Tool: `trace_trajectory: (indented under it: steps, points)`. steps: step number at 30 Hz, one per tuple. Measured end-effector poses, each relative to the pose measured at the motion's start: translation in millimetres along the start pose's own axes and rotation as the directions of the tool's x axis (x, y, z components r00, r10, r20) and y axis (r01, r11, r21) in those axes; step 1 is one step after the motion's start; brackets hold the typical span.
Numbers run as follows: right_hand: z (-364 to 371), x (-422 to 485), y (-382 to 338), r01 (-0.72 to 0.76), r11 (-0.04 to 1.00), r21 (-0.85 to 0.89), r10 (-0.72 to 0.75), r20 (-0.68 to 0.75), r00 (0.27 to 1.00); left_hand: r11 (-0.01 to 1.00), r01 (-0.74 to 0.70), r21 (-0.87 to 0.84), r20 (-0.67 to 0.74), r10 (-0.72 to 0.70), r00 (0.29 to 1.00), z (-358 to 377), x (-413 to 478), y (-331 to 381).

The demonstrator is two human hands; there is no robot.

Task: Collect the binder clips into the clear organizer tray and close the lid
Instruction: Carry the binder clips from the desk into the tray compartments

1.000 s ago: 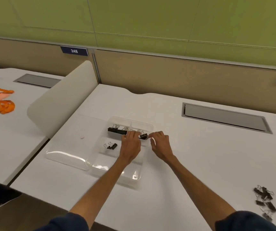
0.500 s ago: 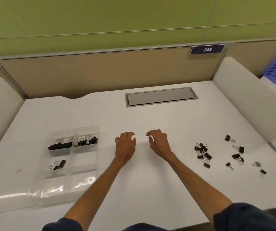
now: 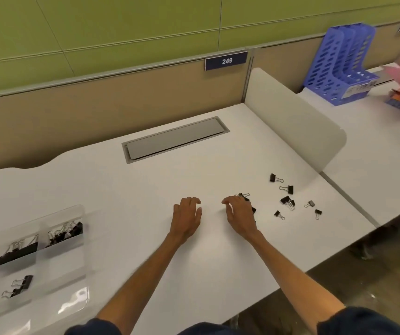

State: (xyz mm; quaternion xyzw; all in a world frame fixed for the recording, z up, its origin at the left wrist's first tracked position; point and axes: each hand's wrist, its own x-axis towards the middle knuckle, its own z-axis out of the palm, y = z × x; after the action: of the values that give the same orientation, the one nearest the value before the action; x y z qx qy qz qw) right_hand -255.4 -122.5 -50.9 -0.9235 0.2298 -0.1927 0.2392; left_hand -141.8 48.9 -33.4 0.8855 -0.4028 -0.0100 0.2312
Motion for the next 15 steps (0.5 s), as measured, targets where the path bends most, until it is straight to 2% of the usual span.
trace_trajectory:
  steps: [9, 15]
  points:
    - [-35, -13, 55, -0.125, 0.990, -0.060, 0.126, 0.010, 0.992, 0.997, -0.070, -0.019, 0.065, 0.071, 0.995, 42, 22, 53]
    - [-50, -9, 83, -0.174, 0.984, 0.024, 0.175, -0.031, 0.984, 0.996, -0.081, -0.040, 0.080, 0.084, 0.993, 61, 41, 90]
